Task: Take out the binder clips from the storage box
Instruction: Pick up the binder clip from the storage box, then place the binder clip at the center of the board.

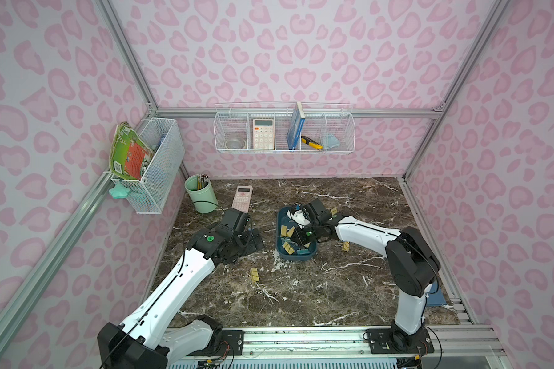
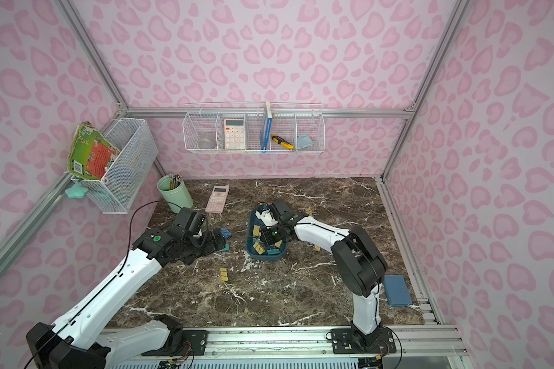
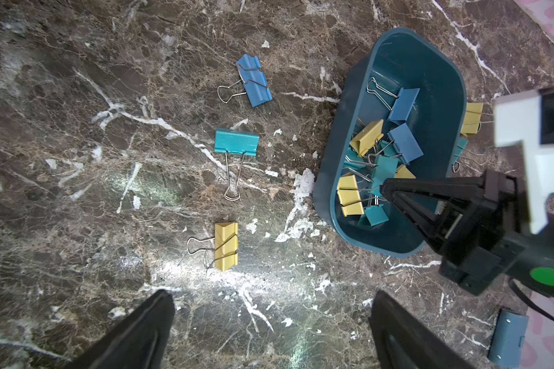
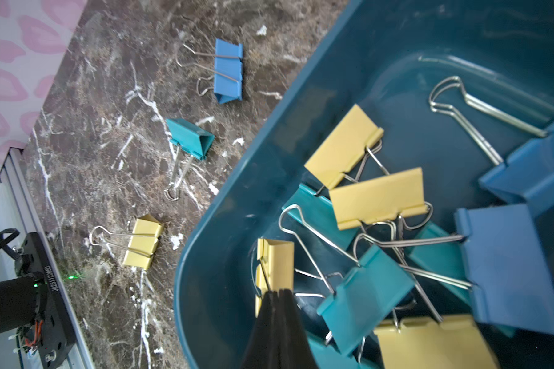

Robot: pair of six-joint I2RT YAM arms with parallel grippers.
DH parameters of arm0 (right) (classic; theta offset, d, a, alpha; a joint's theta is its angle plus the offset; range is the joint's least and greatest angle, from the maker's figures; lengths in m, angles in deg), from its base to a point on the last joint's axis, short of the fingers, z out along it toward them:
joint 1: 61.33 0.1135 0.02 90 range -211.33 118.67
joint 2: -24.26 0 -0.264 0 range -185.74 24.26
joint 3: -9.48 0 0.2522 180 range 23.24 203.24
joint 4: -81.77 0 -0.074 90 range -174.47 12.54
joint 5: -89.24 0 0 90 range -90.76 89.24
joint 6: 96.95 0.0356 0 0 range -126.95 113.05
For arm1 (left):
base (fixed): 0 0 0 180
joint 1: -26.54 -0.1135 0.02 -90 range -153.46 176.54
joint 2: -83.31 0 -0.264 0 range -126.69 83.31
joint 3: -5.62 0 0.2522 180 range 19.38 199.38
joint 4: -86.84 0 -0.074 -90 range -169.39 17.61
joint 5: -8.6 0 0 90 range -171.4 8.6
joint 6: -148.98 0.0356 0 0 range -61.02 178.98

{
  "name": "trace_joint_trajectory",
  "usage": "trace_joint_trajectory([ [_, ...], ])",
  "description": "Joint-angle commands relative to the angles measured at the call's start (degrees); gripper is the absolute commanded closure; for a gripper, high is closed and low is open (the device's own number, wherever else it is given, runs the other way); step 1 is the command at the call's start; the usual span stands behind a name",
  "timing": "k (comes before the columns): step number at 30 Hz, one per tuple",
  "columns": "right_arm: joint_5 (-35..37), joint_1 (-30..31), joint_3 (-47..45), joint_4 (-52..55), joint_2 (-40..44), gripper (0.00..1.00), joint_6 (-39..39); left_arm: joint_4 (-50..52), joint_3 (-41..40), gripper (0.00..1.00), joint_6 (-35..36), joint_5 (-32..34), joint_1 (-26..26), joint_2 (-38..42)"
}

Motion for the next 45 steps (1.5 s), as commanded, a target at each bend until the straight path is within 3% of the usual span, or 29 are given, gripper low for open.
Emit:
trace_joint_trajectory([
  [1,0.1,-0.1,0.2,0.9,2.8,1.0,0.9,-1.0,0.6,0.01,1.1,-0.3,-0.1,-0.8],
  [10,4.6,-4.6,-7.8,1.2,18.2,1.0,5.1,-4.2,2.2,0.01,2.4,-2.8,-0.1,-4.6],
  [16,6.5,-10.0,-20.3,1.9,30.2,1.0,7.2,-5.7,4.2,0.01,3.2,-4.6,0.0,-8.0],
  [24,7.4,-12.8,-34.8,2.3,41.5,1.0,10.5,-6.4,5.9,0.01,3.4,-6.1,0.7,-11.1],
  [35,9.0,-17.6,-46.0,-3.7,44.6,0.99,12.3,-6.8,8.4,0.01,3.5,-9.2,2.2,-15.4],
  [38,9.0,-18.7,-45.9,-4.4,43.6,0.87,12.1,-6.9,9.1,0.01,3.3,-10.4,2.4,-17.1],
  [40,9.0,-18.9,-44.6,-3.5,43.2,0.68,11.4,-6.9,9.9,0.01,3.6,-11.0,2.7,-18.3],
  [43,9.6,-18.9,-41.9,-1.4,43.5,0.58,10.7,-6.9,11.3,0.01,4.1,-12.0,3.0,-20.6],
  [45,10.3,-18.9,-40.2,-0.2,44.4,0.46,10.7,-6.9,12.2,0.07,4.3,-12.7,3.2,-22.2],
])
